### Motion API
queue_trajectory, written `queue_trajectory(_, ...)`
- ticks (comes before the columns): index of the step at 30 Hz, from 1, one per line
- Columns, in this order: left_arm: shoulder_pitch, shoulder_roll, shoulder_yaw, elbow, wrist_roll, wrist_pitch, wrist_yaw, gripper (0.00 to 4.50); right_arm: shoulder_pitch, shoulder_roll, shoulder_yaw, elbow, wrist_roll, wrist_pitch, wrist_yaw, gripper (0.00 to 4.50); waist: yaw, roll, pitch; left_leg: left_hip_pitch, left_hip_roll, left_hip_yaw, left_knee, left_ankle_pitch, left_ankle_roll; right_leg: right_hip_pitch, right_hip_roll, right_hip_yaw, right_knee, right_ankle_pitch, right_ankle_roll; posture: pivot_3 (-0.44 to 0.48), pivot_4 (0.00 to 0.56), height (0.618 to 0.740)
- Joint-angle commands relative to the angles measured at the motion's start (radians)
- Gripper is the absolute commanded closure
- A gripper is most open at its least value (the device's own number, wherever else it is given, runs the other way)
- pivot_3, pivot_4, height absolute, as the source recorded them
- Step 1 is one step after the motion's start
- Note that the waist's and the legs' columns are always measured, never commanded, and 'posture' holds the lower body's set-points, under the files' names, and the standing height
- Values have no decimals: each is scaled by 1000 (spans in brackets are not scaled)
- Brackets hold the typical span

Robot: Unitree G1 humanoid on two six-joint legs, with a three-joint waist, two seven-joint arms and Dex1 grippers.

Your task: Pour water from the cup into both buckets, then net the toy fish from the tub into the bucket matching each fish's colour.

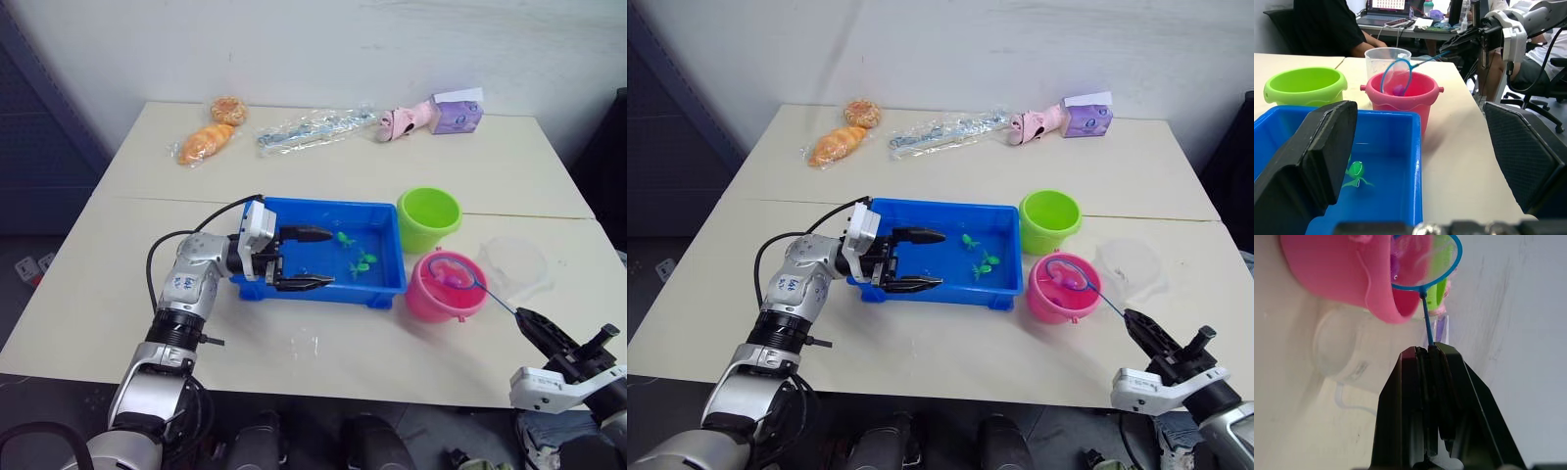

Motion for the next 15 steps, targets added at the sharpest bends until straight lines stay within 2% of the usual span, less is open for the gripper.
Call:
queue_trajectory(1, 10, 16, 11, -45, -7, 3, 5, 72, -2, -28, -152, -95, 92, 8, -7, 4500, 1, 0, 0, 0, 0, 0, 0, 0, 0, 0, 0, 0, 0, 0, 0, 0, 150, 740)
queue_trajectory(5, 20, 18, 11, -56, -10, 6, 13, 72, 21, -5, -168, -91, 73, 8, -12, 4500, 2, 0, 0, 0, 0, -1, 0, 0, 0, 0, 0, 0, 0, 0, 0, 0, 150, 740)
queue_trajectory(8, 28, 11, 4, -68, -12, 12, 18, 72, 68, 26, -24, -73, 15, -34, 5, 4500, 4, 0, 0, 0, 0, -1, 0, 0, 0, 1, 0, -1, 0, 0, 0, 0, 150, 740)
queue_trajectory(10, 30, 10, 1, -74, -12, 15, 19, 72, 80, 33, 5, -76, 15, -41, -1, 4500, 3, 0, -1, 0, 0, -1, 0, 0, 0, 0, 0, -1, 0, 0, 0, 0, 150, 740)
queue_trajectory(13, 20, 20, 14, -67, -12, 13, 27, 72, 30, 18, -152, -140, 55, 29, -18, 4500, -2, 1, -1, 0, -1, 0, 1, 0, 1, 0, -1, 1, 0, 0, 0, 0, 150, 740)
queue_trajectory(15, 19, 23, 15, -62, -10, 10, 26, 72, 22, 16, -198, -156, 70, 36, -18, 4500, -7, 1, -1, 0, -1, 1, 1, 0, 1, 0, 0, 1, 0, 0, 0, 0, 150, 740)
